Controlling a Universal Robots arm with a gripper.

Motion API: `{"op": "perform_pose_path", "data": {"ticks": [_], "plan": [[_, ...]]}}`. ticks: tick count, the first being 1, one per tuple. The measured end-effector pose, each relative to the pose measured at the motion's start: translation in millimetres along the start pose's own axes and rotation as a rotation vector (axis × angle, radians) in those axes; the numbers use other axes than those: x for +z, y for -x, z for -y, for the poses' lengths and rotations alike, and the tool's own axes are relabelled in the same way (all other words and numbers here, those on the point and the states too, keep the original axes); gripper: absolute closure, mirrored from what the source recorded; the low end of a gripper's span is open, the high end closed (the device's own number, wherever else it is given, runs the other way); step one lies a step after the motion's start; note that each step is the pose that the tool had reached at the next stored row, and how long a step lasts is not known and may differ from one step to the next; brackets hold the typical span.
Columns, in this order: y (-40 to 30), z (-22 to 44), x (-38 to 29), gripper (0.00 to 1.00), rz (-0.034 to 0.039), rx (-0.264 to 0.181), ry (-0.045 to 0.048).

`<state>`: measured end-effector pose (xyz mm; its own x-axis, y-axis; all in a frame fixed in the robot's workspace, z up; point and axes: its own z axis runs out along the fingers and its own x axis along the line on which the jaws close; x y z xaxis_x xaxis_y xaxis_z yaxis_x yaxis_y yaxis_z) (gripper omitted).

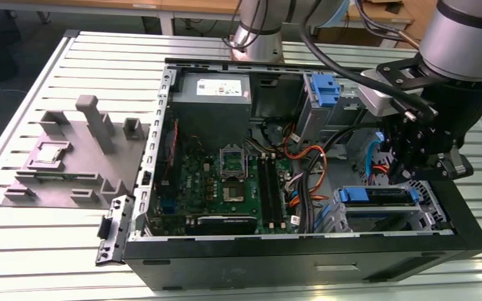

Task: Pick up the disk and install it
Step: 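Insert the first disk wire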

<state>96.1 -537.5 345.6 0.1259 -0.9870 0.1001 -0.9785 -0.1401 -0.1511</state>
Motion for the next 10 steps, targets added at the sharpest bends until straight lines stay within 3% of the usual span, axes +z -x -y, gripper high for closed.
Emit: {"op": "perform_pose_path", "data": {"ticks": [5,10], "plan": [[0.0,0.1,0.8,0.83,-0.0071,0.045,0.0052],[0.1,1.5,5.9,0.83,-0.0099,0.064,0.0072]]}}
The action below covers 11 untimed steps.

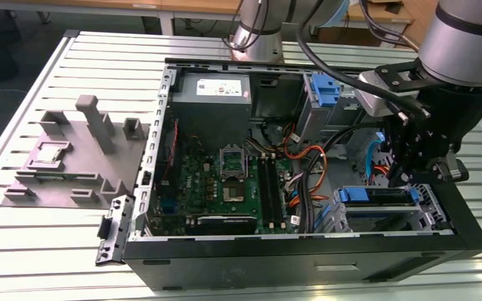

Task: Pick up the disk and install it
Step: 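Insert the first disk wire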

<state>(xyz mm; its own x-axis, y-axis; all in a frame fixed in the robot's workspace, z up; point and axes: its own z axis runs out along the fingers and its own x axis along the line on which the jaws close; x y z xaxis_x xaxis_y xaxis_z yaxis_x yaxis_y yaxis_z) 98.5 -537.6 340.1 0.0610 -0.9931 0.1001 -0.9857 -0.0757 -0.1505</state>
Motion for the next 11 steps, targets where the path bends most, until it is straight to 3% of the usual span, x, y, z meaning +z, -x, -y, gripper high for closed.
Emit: {"op": "perform_pose_path", "data": {"ticks": [4,11], "plan": [[0.3,-0.4,2.9,0.83,-0.0079,0.050,0.0051],[0.5,0.2,5.9,0.83,-0.0116,0.076,0.0076]]}}
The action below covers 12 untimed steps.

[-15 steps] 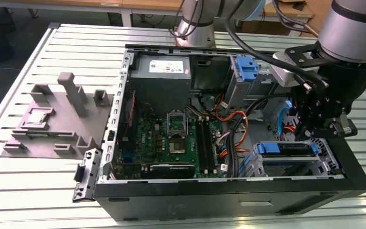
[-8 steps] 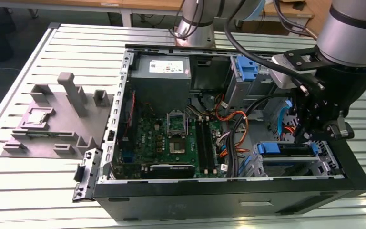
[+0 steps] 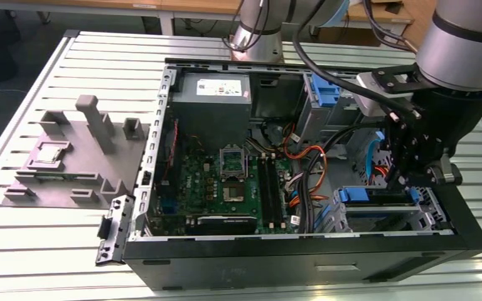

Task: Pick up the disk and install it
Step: 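Insert the first disk wire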

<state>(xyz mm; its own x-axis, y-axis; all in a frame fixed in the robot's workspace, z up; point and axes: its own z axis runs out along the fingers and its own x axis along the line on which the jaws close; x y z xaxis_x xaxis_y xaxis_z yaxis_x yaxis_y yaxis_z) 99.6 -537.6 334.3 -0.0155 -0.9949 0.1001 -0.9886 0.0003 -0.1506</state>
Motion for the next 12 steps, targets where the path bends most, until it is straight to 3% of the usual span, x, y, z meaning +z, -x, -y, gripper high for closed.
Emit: {"op": "perform_pose_path", "data": {"ticks": [12], "plan": [[-0.2,1.1,2.0,0.83,-0.0014,0.012,0.0013]]}}
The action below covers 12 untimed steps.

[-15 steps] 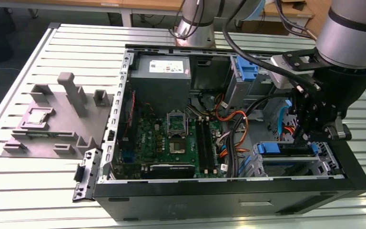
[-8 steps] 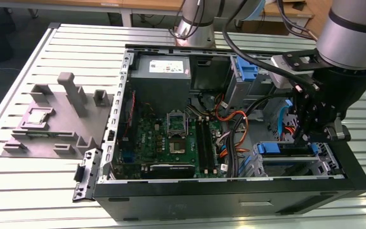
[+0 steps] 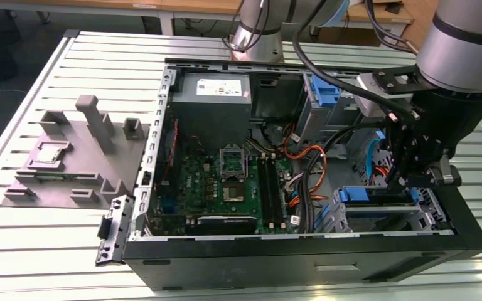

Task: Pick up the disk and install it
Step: 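Insert the first disk wire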

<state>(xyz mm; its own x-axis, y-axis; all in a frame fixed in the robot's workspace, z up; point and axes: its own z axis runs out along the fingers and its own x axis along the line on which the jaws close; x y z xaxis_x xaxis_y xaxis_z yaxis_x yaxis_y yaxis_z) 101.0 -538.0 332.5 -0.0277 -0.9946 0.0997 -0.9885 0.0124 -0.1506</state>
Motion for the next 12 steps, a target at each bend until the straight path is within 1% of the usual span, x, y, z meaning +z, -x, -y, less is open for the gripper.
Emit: {"op": "perform_pose_path", "data": {"ticks": [6,12], "plan": [[-0.5,-0.1,0.8,0.83,-0.0008,0.007,0.0007],[-0.4,-0.3,1.9,0.83,-0.0020,0.028,0.0029]]}}
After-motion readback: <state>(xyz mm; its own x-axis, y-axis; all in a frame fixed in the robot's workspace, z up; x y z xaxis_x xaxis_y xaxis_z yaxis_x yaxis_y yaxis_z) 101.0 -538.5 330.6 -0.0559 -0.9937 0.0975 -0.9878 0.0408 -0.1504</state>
